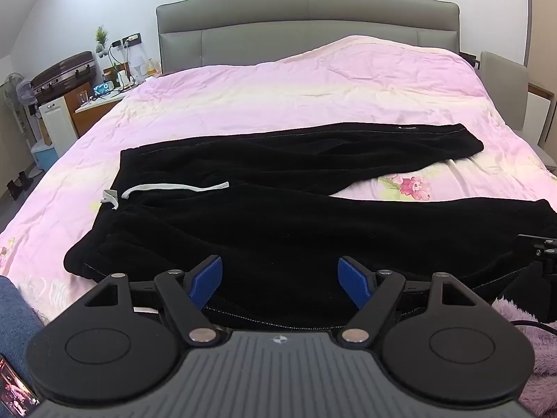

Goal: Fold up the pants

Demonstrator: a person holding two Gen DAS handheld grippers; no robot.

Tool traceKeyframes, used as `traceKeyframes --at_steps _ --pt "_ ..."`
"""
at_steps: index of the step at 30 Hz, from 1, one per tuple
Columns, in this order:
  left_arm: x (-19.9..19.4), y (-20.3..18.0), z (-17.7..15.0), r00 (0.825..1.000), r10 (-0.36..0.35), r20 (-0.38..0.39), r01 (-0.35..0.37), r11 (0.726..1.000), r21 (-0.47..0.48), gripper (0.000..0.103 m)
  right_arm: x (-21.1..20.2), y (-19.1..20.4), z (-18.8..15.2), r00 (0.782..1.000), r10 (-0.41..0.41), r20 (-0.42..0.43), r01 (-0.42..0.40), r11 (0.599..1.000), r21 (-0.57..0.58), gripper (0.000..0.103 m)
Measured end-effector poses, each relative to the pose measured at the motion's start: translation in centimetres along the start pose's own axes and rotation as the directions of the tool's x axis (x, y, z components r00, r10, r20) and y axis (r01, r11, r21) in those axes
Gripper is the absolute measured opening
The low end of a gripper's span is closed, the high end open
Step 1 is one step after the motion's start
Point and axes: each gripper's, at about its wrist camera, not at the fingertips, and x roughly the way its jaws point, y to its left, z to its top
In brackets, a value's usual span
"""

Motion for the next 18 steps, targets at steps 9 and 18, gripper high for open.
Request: traceKeyframes --at_steps 9,18 --pt "0.03 -0.01 0.01 1.000 0.006 0.002 -0.006 1.000 0.007 0.089 -0.04 -0.08 0.03 1.000 -0.006 -0.003 0.006 1.000 -0.015 0.098" --pt "-0.12 -0.14 0.02 1.000 0.008 -0.003 -0.008 1.000 0.008 0.089 0.04 0.74 0.37 1.000 -0.019 -0.010 0.019 0.999 -0.027 0.098"
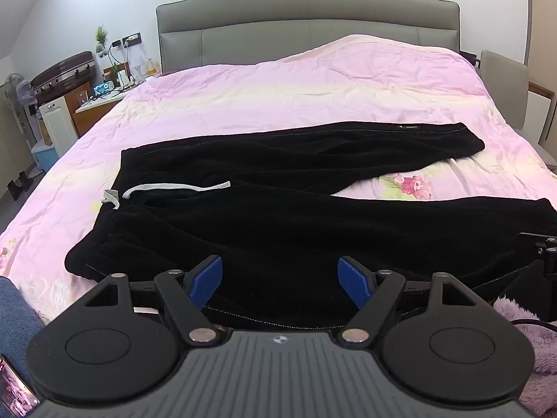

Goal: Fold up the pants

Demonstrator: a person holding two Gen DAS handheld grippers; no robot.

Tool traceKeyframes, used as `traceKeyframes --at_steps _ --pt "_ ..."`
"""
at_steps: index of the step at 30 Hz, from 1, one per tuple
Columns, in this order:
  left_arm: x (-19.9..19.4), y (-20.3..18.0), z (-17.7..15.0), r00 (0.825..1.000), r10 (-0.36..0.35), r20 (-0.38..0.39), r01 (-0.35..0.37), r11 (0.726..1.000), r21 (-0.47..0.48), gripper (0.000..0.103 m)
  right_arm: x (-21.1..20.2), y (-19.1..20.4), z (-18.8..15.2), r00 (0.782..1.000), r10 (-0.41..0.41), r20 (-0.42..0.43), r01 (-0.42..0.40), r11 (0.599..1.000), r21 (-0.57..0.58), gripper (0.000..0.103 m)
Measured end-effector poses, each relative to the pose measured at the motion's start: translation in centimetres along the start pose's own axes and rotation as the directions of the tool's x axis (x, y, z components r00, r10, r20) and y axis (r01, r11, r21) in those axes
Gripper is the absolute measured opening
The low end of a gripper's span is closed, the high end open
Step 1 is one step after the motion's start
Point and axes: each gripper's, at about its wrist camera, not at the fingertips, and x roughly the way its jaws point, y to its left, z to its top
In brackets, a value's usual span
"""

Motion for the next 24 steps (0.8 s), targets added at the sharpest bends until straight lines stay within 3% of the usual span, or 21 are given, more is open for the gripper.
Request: traceKeyframes --at_steps 24 --pt "0.26 0.34 0.14 1.000 0.010 -0.008 -0.010 1.000 -0.008 0.089 -0.04 -0.16 0.05 1.000 0.005 0.003 -0.005 1.000 -0.004 0.098"
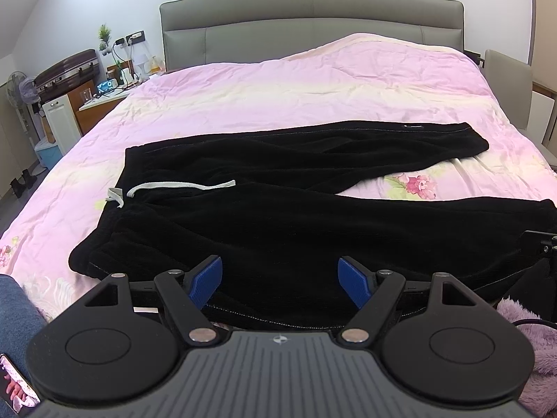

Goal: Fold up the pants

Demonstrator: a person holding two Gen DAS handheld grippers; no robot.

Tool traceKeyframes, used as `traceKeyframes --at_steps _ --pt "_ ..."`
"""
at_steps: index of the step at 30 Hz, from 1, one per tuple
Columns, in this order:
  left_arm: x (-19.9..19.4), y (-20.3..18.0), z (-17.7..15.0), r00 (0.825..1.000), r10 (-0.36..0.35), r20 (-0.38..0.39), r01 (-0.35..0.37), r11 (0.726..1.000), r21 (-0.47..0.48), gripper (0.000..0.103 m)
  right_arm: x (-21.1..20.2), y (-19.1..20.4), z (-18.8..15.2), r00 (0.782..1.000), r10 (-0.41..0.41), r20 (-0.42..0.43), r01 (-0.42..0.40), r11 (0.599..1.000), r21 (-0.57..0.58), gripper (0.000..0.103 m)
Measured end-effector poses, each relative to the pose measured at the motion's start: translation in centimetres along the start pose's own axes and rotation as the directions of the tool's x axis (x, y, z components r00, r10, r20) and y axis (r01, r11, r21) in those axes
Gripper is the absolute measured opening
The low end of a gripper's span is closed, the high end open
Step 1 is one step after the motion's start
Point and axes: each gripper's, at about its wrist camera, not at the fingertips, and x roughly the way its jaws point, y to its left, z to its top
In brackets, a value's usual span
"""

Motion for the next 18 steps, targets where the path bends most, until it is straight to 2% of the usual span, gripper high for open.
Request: traceKeyframes --at_steps 18 --pt "0.06 0.21 -0.18 1.000 0.004 -0.008 -0.004 1.000 -0.005 0.089 -0.18 0.05 0.07 1.000 -0.003 -0.003 0.003 1.000 -0.004 0.098"
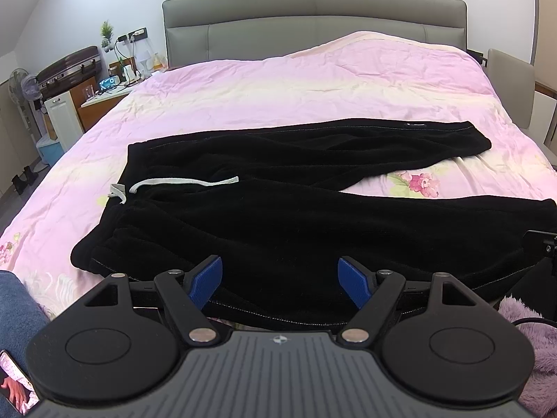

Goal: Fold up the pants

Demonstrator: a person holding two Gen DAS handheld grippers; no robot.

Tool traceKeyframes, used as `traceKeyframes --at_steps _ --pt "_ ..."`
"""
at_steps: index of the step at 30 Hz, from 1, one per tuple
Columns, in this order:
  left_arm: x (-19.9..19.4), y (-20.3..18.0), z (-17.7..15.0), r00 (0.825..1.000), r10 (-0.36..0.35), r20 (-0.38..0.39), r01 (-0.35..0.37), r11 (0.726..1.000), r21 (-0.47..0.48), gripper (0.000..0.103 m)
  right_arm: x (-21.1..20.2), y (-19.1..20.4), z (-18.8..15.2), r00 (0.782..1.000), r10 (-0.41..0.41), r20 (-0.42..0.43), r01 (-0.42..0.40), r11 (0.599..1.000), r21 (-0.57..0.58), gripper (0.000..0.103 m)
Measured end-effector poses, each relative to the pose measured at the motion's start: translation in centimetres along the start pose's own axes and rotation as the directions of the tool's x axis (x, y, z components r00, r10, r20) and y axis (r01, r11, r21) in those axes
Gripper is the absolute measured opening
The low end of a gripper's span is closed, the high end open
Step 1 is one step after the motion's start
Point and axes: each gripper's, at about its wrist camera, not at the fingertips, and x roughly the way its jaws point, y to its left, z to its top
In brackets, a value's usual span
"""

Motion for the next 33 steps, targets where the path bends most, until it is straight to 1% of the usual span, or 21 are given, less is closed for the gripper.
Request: traceKeyframes --at_steps 33 --pt "0.07 -0.09 -0.33 1.000 0.002 -0.012 -0.002 1.000 0.006 0.089 0.73 0.58 0.32 1.000 -0.001 -0.021 0.001 1.000 -0.014 0.098"
